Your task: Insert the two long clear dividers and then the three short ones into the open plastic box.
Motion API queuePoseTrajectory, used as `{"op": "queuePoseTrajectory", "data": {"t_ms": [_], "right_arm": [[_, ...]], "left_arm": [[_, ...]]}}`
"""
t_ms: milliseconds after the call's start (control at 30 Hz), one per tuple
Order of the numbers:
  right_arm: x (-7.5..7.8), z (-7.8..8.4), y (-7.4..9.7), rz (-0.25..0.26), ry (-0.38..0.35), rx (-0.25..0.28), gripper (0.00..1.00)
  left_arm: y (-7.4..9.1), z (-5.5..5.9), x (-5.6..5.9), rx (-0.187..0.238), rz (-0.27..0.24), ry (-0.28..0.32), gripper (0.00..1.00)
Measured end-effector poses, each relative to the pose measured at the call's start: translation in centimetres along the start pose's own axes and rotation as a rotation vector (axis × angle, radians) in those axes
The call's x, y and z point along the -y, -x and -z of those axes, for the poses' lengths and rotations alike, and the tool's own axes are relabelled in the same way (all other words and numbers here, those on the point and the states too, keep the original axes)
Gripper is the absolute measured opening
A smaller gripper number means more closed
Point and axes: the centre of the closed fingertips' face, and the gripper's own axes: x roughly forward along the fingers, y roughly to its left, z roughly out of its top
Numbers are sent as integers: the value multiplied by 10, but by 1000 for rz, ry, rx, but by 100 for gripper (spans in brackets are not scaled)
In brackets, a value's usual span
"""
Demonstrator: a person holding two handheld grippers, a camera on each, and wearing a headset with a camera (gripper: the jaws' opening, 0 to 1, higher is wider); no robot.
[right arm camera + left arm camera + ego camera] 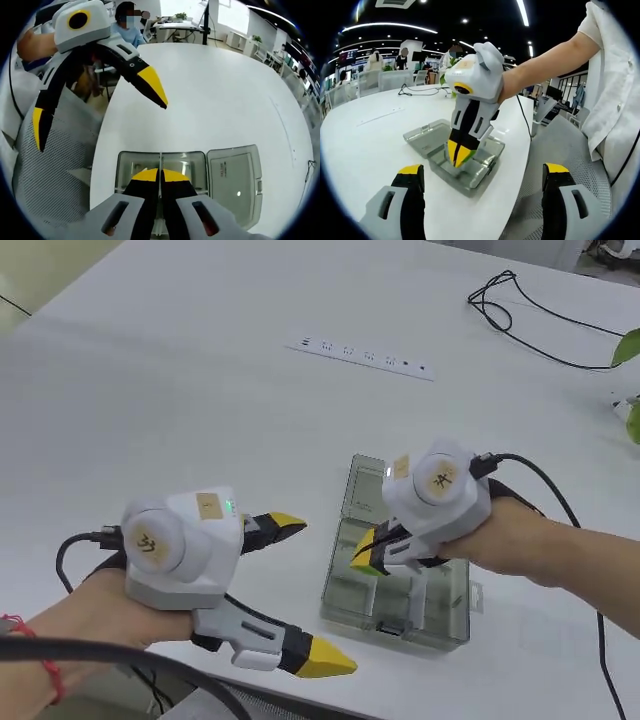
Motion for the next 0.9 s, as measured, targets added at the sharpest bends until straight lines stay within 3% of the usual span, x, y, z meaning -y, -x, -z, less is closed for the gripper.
{"op": "queuePoseTrajectory", "data": {"t_ms": [133, 500, 667, 900], "right_arm": [[0, 3, -5, 10, 23, -31, 2], [1, 3, -3, 25, -13, -12, 4], [3, -5, 6, 37, -75, 49, 8], [8, -14, 31, 64, -123, 125, 12]], "left_arm": [[0, 1, 0, -5, -1, -2, 100], [1, 4, 2, -23, -2, -4, 100], [2, 3, 3, -23, -6, -4, 100], [4, 1, 3, -23, -10, -6, 100]]}}
